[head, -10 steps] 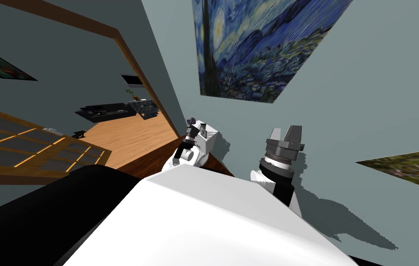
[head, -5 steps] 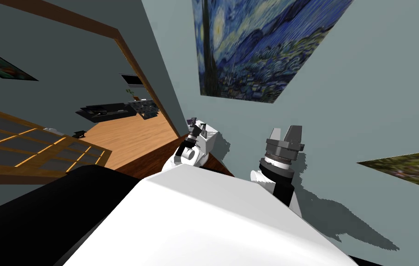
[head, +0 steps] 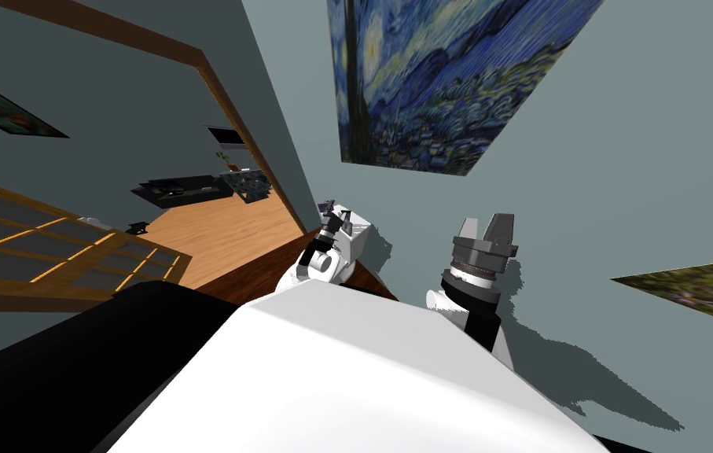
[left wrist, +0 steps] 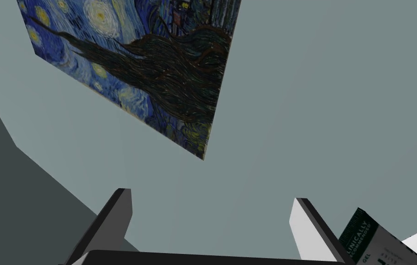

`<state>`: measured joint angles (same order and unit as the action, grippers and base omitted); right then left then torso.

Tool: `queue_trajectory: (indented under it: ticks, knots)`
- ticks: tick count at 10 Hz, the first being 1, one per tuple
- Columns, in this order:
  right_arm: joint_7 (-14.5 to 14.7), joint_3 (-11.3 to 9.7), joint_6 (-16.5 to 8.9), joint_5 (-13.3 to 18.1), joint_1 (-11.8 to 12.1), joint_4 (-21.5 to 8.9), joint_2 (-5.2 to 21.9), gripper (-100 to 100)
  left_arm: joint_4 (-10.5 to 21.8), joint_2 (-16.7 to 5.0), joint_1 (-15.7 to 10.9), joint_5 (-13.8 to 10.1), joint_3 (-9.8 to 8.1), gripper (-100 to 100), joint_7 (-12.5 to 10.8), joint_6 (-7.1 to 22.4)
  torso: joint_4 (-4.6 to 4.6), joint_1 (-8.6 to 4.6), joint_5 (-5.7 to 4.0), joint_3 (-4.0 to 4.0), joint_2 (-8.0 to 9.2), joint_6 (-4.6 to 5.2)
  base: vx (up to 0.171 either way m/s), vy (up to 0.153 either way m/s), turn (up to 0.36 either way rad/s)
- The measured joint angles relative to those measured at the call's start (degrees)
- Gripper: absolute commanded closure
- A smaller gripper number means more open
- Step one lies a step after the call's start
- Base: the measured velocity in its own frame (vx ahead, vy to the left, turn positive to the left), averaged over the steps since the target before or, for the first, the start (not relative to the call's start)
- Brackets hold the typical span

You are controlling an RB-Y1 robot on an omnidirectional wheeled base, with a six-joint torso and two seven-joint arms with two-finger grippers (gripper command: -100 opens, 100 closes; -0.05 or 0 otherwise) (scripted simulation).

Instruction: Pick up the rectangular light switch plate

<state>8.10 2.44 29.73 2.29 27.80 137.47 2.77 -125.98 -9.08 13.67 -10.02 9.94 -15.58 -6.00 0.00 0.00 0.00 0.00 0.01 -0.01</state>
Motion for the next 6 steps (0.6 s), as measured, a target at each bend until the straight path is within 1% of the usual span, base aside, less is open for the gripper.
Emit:
queue_trajectory:
  ticks: [1,2,3,5,6]
  knots:
    - [0.0,0.0,0.0,0.0,0.0,0.0,0.0,0,1.3,-0.9,-1.1,-0.2,-0.18,-100,0.2,0.4,0.00,0.02,0.00,0.00,0.00,0.00,-0.009,0.001,0.035]
    - [0.0,0.0,0.0,0.0,0.0,0.0,0.0,0,2.3,-1.5,-2.3,-0.2,-0.17,-100,0.8,1.7,0.00,0.01,0.00,0.00,0.01,0.00,-0.016,0.006,0.031]
    - [0.0,0.0,0.0,0.0,0.0,0.0,0.0,0,4.1,-2.5,-4.2,-0.3,-0.39,-100,1.3,2.9,0.00,0.04,0.01,0.01,0.02,0.00,-0.003,0.000,0.012]
    - [0.0,0.0,0.0,0.0,0.0,0.0,0.0,0,7.2,-5.1,-7.4,-0.7,-0.92,-100,2.3,5.7,-0.01,0.01,0.00,-0.02,-0.03,0.00,0.000,-0.003,0.019]
    - [0.0,0.0,0.0,0.0,0.0,0.0,0.0,0,8.1,-5.4,-8.3,-0.7,-0.94,-100,2.8,6.7,-0.01,0.01,0.00,-0.01,-0.02,0.00,0.008,-0.009,0.027]
